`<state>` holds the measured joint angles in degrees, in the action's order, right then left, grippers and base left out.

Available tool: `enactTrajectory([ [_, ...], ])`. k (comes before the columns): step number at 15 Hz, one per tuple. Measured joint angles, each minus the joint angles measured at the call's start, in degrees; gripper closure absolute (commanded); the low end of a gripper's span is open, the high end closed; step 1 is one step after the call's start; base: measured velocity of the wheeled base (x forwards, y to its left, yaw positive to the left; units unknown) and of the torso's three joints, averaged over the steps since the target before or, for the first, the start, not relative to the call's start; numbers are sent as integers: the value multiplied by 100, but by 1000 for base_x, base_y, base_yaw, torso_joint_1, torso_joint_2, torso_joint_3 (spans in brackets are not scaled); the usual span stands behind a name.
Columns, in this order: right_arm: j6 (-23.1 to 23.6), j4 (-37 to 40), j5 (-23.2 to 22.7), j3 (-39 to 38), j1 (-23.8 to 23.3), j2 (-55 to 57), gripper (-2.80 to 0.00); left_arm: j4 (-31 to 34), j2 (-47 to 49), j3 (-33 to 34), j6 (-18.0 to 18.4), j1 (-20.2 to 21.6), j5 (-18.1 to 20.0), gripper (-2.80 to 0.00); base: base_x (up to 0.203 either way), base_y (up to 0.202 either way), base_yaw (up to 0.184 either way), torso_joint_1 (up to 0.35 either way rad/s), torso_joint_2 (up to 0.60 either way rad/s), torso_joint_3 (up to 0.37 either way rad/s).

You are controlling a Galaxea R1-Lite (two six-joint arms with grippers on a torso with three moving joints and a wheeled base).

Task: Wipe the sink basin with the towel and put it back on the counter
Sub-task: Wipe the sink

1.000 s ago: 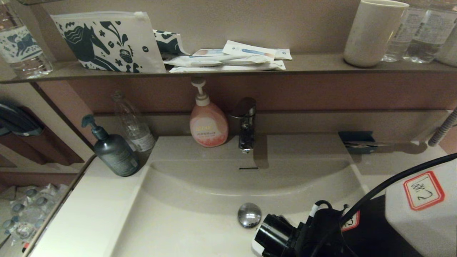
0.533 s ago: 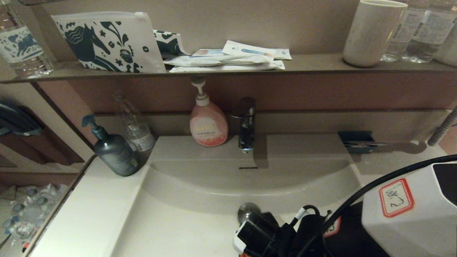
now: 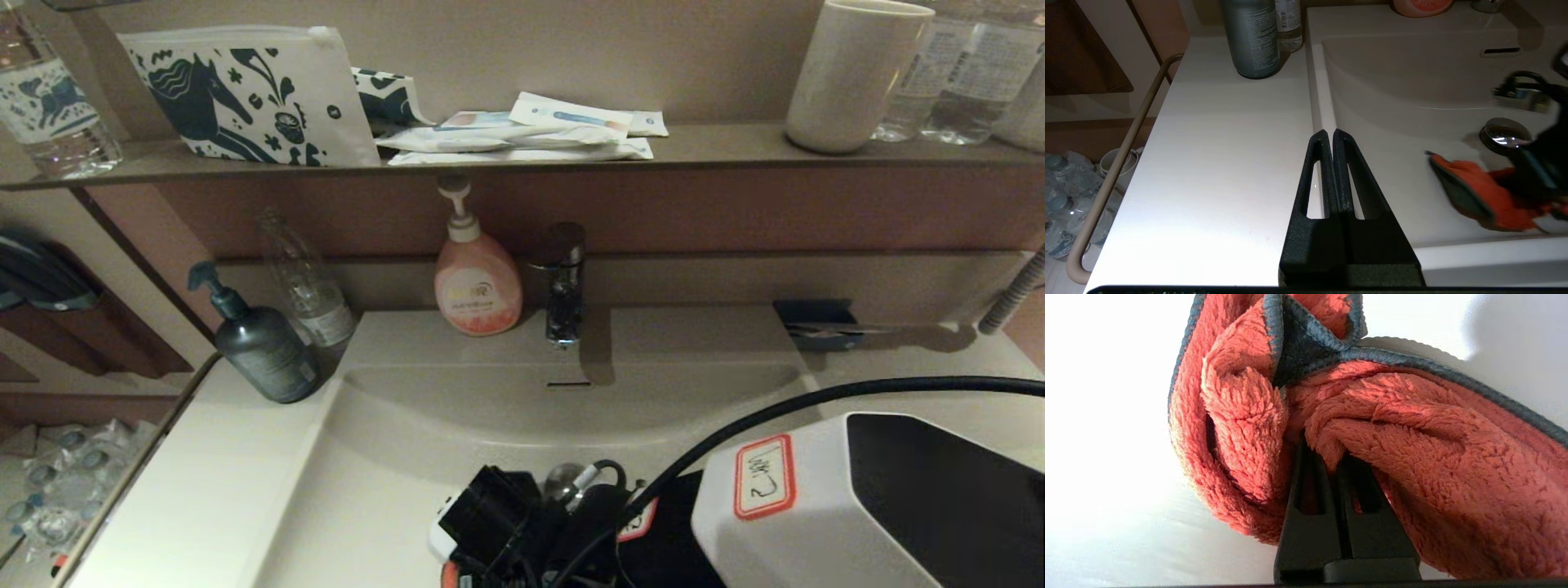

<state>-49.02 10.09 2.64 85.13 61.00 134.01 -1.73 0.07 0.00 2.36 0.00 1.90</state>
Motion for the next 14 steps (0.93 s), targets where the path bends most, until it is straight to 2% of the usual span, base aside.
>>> enactTrajectory([
  [2,-9,-1,-297,562,19,233,0,0,0,0,1,0,2,0,0,0,0,0,0,0],
  [6,4,-7,-1397,1052,141,363,0,0,0,0,1,0,0,0,0,0,0,0,0,0],
  [12,16,-13,-1951,1776,221,634,0,0,0,0,1,0,3,0,0,0,0,0,0,0],
  [14,38,-85,-1996,1935,226,677,0,0,0,0,1,0,2,0,0,0,0,0,0,0],
])
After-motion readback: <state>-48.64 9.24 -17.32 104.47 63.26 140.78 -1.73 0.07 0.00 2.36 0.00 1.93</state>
